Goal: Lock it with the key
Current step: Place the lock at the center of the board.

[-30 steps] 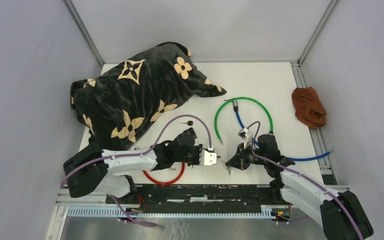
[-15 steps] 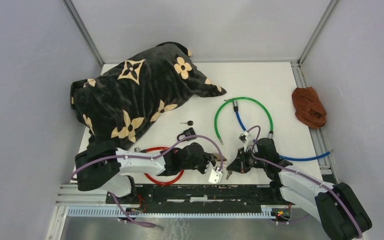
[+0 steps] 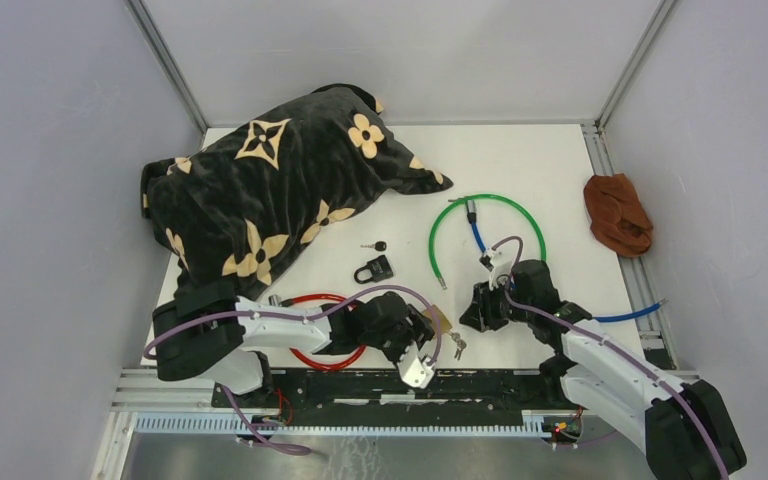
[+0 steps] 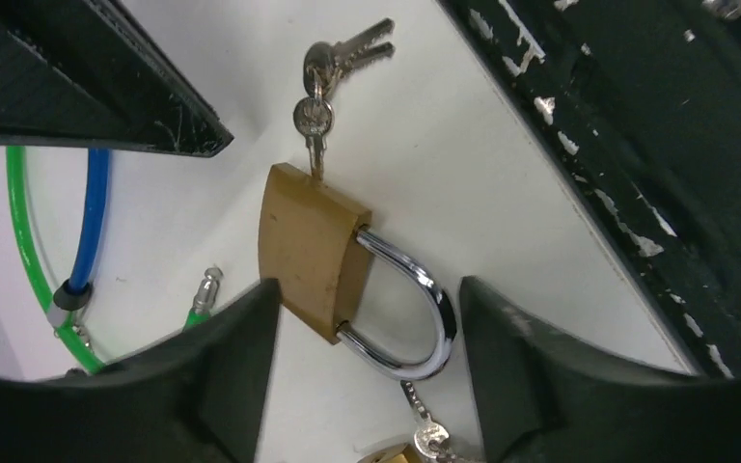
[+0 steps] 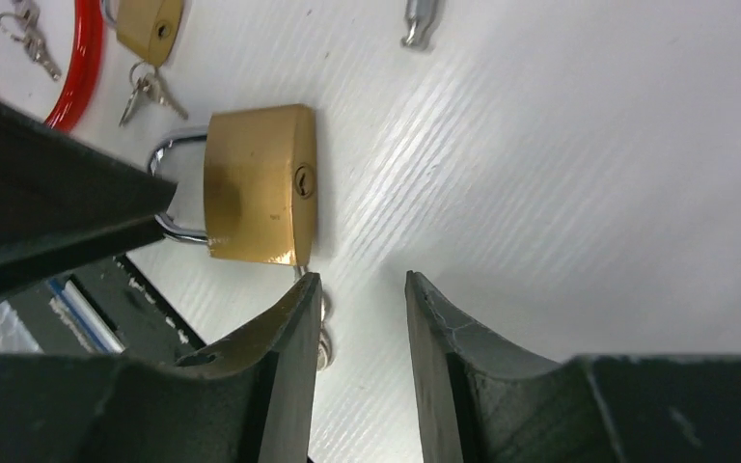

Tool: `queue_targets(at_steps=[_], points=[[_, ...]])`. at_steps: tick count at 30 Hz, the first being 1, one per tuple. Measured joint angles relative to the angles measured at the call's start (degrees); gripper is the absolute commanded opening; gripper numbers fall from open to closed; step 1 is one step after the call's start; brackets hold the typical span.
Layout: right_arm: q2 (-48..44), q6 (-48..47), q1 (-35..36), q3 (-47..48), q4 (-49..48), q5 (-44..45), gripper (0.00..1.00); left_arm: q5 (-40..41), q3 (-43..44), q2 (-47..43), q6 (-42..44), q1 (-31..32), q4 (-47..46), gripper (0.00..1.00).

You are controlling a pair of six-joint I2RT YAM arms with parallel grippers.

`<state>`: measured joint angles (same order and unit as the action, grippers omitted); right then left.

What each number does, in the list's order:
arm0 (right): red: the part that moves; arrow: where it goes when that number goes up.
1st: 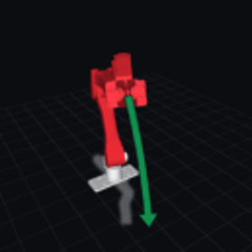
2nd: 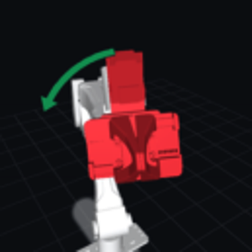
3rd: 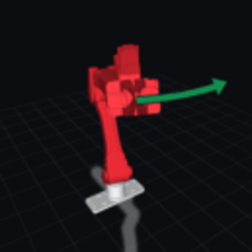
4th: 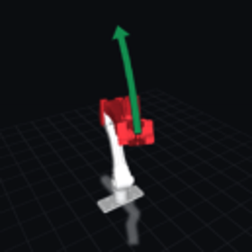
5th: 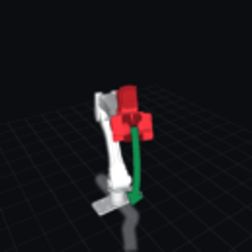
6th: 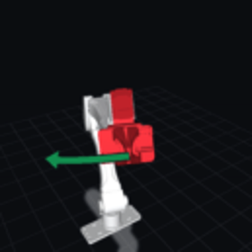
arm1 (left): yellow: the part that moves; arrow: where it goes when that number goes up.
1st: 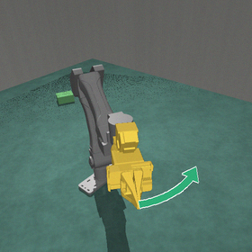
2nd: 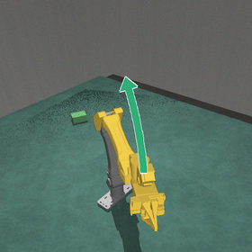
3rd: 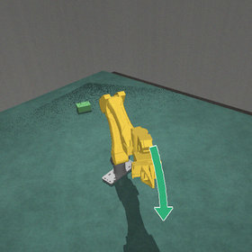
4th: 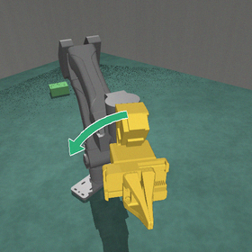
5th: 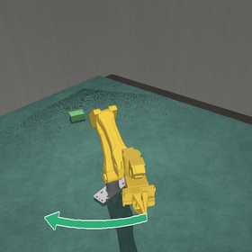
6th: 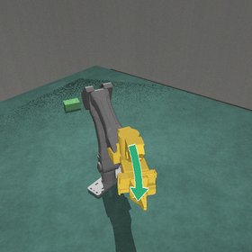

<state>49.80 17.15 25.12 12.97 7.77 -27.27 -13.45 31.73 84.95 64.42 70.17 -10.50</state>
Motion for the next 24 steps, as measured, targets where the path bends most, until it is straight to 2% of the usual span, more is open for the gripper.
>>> queue_targets(at_steps=[3, 4, 8, 13, 18, 21, 24], points=[[-0.74, -1.88, 0.00, 3.56, 4.15, 3.91, 0.46, -2.27, 0.63, -1.95, -0.13, 0.11, 1.81, 0.99], [-0.66, -2.54, 0.00, 4.83, 5.16, 5.16, 0.47, -2.67, 0.63, -2.45, -0.13, 0.15, 2.78, 0.99], [1.84, -5.75, 0.00, 11.93, 8.85, 11.39, 0.56, -2.38, 0.63, -4.07, -0.13, 0.20, 5.77, 1.00], [9.46, -10.91, -0.96, 22.16, 10.27, 20.72, 0.67, 0.81, 0.44, -8.48, -0.17, -0.83, 9.07, 1.00], [20.31, -14.43, -4.46, 29.57, 10.14, 24.83, 0.68, 1.77, 0.13, -15.61, -3.96, -7.45, 10.62, 1.00], [26.86, -16.04, -5.79, 32.30, 10.80, 24.87, 0.67, 0.92, 0.11, -20.04, -10.95, -13.60, 10.73, 1.00], [33.33, -17.22, -6.01, 34.80, 11.45, 24.55, 0.62, 0.35, -1.27, -25.40, -18.97, -17.31, 8.28, 1.00]])
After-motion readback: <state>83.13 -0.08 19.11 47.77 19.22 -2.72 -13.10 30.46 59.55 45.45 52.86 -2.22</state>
